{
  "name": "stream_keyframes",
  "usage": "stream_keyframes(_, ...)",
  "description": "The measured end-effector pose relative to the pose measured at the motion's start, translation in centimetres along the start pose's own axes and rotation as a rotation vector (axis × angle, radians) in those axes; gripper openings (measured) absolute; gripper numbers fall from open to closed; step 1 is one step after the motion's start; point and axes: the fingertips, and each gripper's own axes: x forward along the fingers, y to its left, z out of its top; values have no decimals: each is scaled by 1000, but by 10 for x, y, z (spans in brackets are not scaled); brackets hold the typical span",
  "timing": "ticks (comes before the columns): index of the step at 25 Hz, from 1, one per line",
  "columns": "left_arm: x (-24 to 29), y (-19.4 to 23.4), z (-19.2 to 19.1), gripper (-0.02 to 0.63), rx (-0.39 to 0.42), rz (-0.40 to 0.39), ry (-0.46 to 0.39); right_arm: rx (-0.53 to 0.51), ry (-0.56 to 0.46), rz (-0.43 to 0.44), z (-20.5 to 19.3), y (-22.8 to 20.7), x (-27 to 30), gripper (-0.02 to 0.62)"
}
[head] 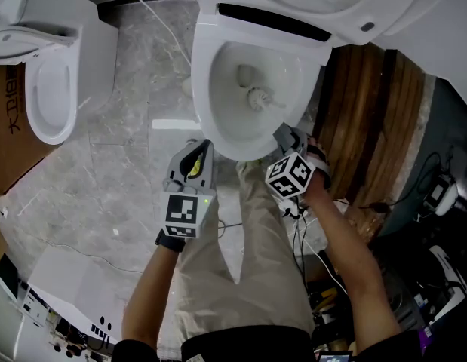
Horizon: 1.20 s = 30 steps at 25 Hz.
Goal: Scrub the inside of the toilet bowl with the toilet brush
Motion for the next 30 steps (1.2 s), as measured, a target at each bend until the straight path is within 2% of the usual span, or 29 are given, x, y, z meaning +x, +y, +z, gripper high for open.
stream_keyframes(8,3,-1,5,18,2,-2,-8,15,8,32,1,19,-5,155)
stream_keyframes(17,7,-8,16,18,4,-21,-23,95,14,80,6,35,-8,156)
stream_keyframes(24,12,-14,12,18,8,-39,-5,185,7,128,19,45,-10,156)
stream_keyframes(27,14,-15,11,18,3,-44,-4,279,6,157,24,47,-11,155)
stream_keyframes(30,14,-14,9,18,7,-50,2,468,0,216,31,47,-12,156)
